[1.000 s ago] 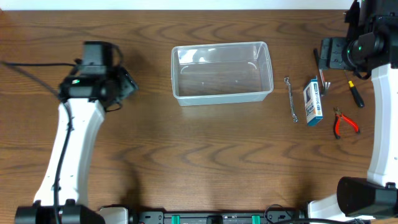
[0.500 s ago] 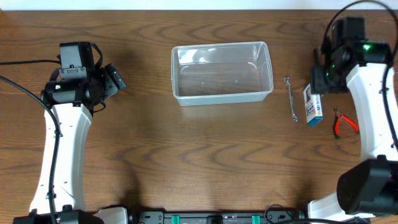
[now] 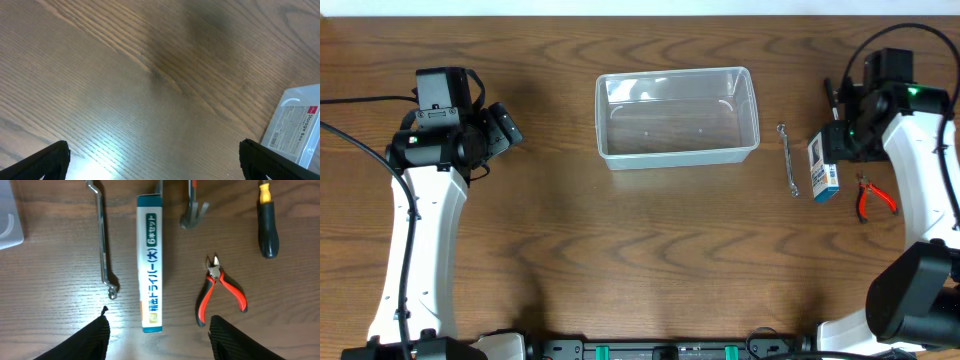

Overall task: Pack container
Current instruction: 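Lower the right gripper onto the blue screwdriver-set box and grasp it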

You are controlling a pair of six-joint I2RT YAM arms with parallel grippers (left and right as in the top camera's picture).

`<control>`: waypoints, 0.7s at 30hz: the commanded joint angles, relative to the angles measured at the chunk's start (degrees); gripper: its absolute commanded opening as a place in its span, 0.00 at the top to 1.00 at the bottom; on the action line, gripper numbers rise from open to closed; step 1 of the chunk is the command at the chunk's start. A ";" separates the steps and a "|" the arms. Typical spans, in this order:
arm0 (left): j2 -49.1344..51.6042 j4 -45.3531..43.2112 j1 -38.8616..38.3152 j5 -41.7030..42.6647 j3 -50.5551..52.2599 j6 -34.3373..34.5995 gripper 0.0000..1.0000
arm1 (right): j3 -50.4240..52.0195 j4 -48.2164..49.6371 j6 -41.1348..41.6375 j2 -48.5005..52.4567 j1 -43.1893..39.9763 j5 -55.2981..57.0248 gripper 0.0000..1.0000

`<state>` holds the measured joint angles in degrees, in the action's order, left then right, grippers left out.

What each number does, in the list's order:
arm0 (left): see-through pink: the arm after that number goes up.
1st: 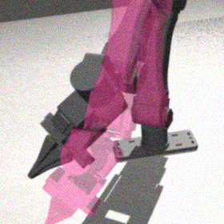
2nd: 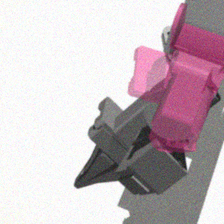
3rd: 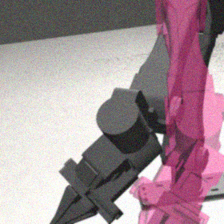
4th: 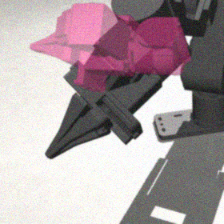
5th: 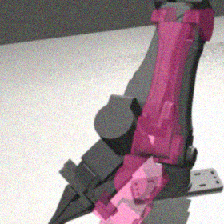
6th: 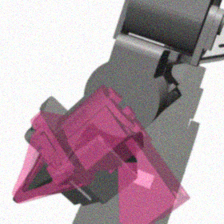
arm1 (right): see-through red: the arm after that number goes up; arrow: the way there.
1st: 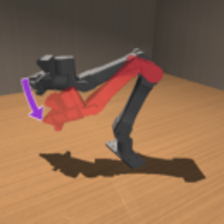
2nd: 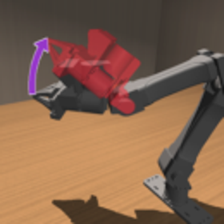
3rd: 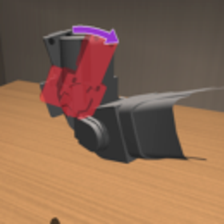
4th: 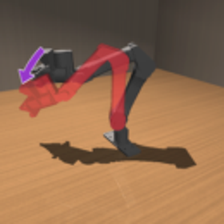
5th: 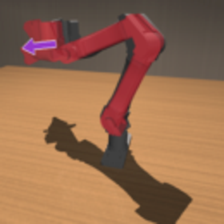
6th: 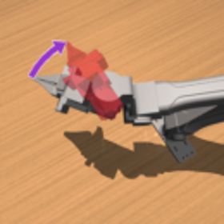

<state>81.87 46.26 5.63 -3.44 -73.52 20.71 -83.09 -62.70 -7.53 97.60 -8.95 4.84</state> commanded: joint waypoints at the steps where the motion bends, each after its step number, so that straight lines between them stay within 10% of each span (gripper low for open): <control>1: -0.15 0.13 0.24 -0.92 0.33 -0.96 0.02 | 0.39 0.20 0.17 0.28 -1.86 -3.26 0.37; 21: -0.15 0.13 0.24 -0.92 0.33 -0.96 0.02 | 0.39 1.07 -1.79 9.92 -2.27 -5.84 0.36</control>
<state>81.87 46.26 5.63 -3.44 -73.52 20.71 -83.07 -61.82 -8.05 105.78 -11.03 0.89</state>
